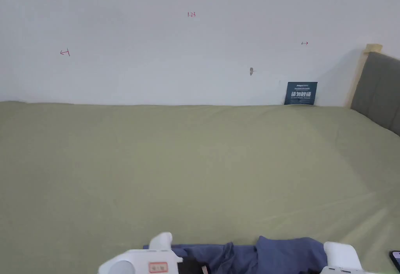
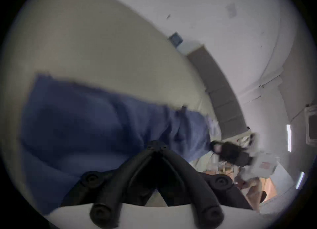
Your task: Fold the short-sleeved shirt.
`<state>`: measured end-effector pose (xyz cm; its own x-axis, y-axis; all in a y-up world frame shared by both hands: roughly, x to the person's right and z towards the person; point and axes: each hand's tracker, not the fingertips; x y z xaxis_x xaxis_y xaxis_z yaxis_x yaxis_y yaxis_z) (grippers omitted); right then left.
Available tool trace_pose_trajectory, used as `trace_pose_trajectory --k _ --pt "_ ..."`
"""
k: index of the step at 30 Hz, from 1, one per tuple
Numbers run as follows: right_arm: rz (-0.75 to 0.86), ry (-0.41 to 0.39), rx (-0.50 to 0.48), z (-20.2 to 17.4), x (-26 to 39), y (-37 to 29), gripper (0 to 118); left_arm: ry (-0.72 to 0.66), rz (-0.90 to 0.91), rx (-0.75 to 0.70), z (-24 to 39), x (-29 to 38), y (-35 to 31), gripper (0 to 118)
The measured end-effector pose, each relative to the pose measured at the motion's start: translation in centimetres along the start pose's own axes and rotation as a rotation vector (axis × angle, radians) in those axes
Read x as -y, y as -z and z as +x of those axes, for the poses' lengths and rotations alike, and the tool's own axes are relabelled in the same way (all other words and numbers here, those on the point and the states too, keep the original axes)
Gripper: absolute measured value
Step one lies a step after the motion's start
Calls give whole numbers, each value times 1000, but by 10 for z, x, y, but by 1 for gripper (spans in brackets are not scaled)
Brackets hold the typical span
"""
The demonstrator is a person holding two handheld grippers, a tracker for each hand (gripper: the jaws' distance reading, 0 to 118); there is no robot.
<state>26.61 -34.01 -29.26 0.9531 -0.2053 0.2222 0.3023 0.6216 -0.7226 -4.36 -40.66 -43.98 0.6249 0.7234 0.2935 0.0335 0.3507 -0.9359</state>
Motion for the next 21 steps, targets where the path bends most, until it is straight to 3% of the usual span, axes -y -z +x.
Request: trace_pose_trajectory --k 2,4,10,15,19,21 --pt "6 -22 22 -2 0 1 0 -35 -108 -24 2 19 30 1" --pt "11 -40 39 -5 2 2 0 -82 25 117 1 32 29 1" --pt "-56 -104 51 -13 9 20 0 -66 4 37 9 25 17 0" --pt "-39 -96 34 -14 7 14 0 29 111 73 10 12 -44 0" --pt "-29 -78 36 -10 5 13 0 39 204 -98 -30 -8 -87 0" --pt "-24 -70 42 -9 5 12 0 -4 187 -92 -52 -15 -102 0"
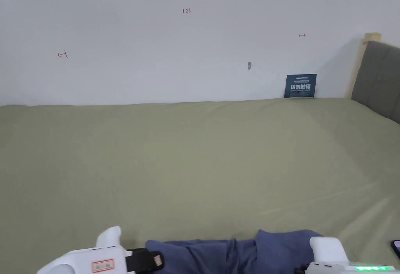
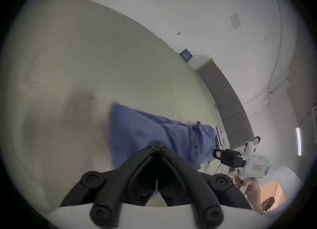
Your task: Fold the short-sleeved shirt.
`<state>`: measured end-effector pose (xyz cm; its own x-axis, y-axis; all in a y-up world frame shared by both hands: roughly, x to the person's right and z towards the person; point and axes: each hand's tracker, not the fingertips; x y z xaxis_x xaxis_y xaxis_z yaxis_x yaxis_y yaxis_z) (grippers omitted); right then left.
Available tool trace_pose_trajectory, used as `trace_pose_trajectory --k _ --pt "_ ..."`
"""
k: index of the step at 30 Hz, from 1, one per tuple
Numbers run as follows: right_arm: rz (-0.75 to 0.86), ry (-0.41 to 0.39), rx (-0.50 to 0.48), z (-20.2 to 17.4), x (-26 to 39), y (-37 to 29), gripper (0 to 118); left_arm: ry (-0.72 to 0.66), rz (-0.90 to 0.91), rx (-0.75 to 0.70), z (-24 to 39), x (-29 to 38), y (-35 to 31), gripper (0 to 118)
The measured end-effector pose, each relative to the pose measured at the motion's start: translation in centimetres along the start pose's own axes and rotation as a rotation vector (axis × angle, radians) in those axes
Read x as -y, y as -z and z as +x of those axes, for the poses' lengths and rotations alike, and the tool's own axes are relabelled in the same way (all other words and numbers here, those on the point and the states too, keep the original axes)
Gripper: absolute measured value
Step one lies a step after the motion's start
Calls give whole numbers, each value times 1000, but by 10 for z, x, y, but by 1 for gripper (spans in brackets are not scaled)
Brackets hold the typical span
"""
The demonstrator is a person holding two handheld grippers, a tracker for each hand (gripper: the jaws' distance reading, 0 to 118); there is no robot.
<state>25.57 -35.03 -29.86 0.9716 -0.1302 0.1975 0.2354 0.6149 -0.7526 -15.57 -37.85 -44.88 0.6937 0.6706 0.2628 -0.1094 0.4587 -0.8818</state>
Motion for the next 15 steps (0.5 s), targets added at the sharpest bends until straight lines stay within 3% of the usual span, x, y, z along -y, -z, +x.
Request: trace_pose_trajectory --k 3,4,6,7,8,9,12,15 --pt "17 -8 23 0 0 -2 0 -9 -28 -47 -27 -3 -8 5" --pt "18 -11 25 0 0 -2 0 9 -43 -78 -33 -3 -7 20" --pt "15 -11 24 0 0 -1 0 -8 -118 -82 -29 9 -1 77" --pt "8 -13 20 0 1 0 0 -42 -158 -51 -33 12 5 92" --pt "-3 -18 18 0 2 2 0 -67 -100 115 -38 16 3 106" --pt "-14 -29 21 -2 3 3 0 -79 -78 161 -37 16 5 117" --pt "-36 -59 24 -2 4 9 0 -180 -85 243 -37 18 23 118" --pt "-42 -57 19 0 4 9 0 -191 -83 265 -4 23 22 118"
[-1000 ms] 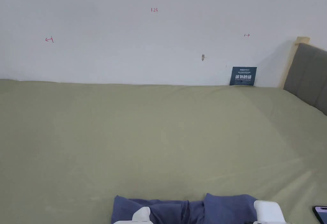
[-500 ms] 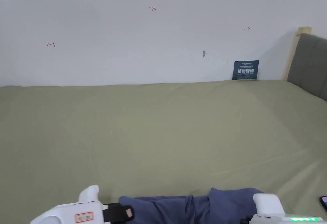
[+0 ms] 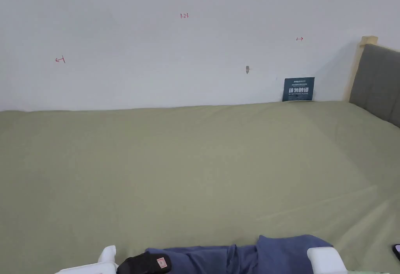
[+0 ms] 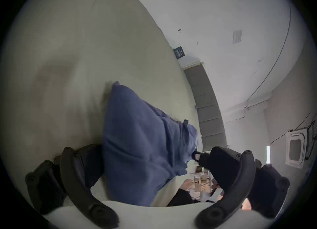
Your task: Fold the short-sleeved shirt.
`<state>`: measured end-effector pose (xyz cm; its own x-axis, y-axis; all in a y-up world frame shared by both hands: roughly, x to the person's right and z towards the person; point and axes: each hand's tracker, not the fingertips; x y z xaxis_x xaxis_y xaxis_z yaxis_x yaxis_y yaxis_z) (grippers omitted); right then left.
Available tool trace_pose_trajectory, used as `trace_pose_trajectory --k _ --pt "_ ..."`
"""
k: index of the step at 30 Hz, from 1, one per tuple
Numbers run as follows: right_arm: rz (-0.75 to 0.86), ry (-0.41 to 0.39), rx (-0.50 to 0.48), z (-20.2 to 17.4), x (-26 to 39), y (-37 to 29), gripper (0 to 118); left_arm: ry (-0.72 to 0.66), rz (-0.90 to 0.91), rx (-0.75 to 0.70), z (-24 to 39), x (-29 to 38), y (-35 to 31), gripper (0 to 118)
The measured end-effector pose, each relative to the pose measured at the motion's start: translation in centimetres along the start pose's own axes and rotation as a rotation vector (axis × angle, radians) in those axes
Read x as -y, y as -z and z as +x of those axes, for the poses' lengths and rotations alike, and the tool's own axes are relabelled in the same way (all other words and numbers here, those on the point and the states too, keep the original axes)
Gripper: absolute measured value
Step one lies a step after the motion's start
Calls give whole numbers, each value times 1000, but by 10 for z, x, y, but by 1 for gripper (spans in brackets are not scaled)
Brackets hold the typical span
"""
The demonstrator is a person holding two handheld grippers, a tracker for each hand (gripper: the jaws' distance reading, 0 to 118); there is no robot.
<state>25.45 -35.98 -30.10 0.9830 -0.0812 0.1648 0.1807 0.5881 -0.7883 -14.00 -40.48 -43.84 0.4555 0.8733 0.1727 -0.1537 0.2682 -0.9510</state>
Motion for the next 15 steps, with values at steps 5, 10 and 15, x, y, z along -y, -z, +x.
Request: trace_pose_trajectory --k 5,10,15 --pt "2 9 10 3 1 -1 0 -2 -43 -123 15 5 15 53" --pt "3 29 12 8 3 -4 0 -82 12 -201 -8 -10 2 12" --pt "17 44 18 12 4 -9 0 -26 61 -244 -4 -47 -57 11"
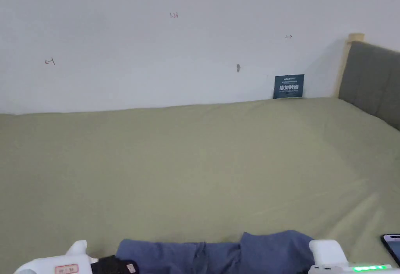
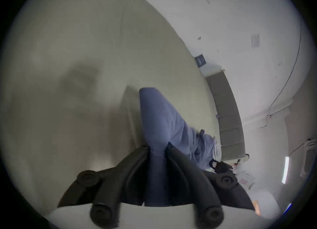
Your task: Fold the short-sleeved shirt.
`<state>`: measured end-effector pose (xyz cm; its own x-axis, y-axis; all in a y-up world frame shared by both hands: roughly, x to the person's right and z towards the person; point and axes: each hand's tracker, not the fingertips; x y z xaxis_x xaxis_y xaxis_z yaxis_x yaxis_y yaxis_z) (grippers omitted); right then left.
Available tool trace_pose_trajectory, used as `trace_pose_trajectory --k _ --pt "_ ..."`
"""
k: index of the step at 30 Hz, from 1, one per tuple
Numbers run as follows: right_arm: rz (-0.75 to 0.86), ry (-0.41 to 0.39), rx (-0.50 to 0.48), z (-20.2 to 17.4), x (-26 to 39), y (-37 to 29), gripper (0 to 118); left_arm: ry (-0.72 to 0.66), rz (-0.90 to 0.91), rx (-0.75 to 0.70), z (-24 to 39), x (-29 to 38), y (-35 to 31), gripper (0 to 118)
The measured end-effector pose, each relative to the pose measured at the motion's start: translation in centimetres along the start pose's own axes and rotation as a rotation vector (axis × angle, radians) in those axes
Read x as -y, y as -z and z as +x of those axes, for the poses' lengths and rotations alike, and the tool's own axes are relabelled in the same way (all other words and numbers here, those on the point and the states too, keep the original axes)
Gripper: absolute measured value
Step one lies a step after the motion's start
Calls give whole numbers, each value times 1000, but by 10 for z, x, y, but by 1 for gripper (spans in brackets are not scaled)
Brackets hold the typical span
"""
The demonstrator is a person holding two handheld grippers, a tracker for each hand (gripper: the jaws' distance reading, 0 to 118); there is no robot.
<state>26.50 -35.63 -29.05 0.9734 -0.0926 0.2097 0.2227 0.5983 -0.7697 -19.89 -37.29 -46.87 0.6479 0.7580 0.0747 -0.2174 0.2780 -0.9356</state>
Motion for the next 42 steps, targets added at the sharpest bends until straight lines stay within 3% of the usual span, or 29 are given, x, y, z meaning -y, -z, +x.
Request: trace_pose_trajectory --k 3,6,10,18,23,24,26,27,30,32,33,35,36,39,41,42 --pt "3 9 -6 -1 -1 0 0 68 128 -161 -9 -30 -57 11" --pt "8 -3 -7 -8 -2 1 0 73 141 -320 -15 -49 -99 11" --pt "-3 -36 -21 -16 -2 7 0 150 142 -466 16 -36 -112 11" --pt "-15 -63 -27 -19 0 13 0 405 11 -227 117 4 -10 11" --pt "-20 -49 -17 -12 0 15 0 510 -119 -165 152 41 68 14" --pt "-21 -46 -17 -11 0 16 0 504 -142 -144 151 46 80 25" --pt "-29 -49 -5 -12 1 16 0 388 -185 1 139 46 93 80" --pt "-36 -58 5 -12 2 17 0 297 -169 70 133 48 93 91" --pt "-44 -66 8 -12 3 16 0 167 -79 157 114 45 79 90" --pt "-43 -55 2 -11 3 17 0 201 -50 122 107 46 68 84" --pt "-43 -47 -1 -10 3 18 0 240 -22 113 105 48 64 74" --pt "-44 -41 -7 -12 2 17 0 273 -25 112 106 57 63 21" --pt "-45 -42 -9 -14 2 18 0 283 -43 124 104 60 68 14" --pt "-47 -60 -12 -22 2 17 0 273 -201 94 103 78 108 14" --pt "-43 -68 -16 -25 3 15 0 288 -274 -71 96 98 142 4" --pt "-38 -70 -21 -26 3 12 0 253 -260 -57 86 106 148 4"
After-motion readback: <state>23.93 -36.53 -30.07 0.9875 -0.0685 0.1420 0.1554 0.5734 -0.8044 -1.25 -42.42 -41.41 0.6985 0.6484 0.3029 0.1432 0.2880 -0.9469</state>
